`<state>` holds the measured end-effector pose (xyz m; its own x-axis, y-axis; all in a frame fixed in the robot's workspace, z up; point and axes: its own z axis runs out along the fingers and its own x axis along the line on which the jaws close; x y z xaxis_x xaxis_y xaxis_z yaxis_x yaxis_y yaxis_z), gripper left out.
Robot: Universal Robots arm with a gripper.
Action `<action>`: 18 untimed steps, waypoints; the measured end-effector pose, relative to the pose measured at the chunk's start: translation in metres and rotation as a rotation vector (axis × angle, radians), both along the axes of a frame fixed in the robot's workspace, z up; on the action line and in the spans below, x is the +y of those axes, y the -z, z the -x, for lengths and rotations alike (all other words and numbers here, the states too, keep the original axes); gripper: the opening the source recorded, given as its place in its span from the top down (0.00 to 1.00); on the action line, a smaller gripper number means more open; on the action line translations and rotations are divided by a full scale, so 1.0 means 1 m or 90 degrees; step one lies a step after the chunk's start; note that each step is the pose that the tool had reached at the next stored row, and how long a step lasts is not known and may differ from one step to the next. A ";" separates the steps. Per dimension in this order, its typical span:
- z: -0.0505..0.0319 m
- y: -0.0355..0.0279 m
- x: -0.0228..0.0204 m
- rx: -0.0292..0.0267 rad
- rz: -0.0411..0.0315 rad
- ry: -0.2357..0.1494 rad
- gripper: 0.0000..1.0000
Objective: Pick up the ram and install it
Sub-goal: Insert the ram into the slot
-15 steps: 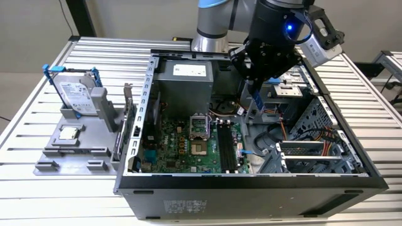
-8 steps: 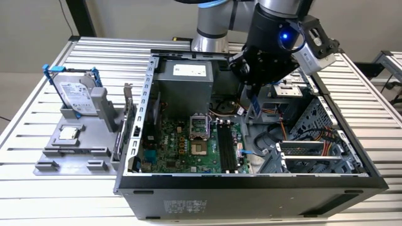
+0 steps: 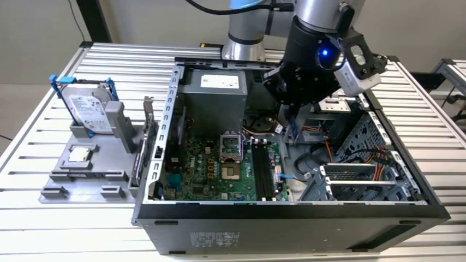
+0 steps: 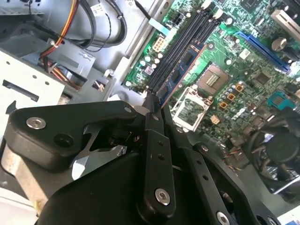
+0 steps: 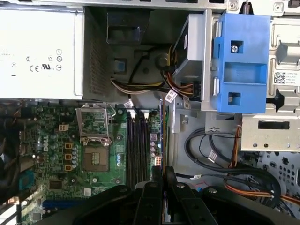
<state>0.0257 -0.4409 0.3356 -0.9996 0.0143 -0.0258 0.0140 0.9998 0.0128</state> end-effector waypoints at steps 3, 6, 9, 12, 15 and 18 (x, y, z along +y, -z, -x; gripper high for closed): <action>-0.0002 0.0055 0.0000 0.0000 0.0000 0.021 1.00; -0.0016 0.0110 0.0000 0.0000 0.0000 0.036 1.00; -0.0050 0.0164 0.0000 0.0000 0.0000 0.040 1.00; -0.0069 0.0219 0.0000 0.0000 0.0000 0.040 1.00; -0.0070 0.0273 -0.0005 0.0000 0.0000 0.041 1.00; -0.0071 0.0328 -0.0015 0.0000 0.0000 0.040 1.00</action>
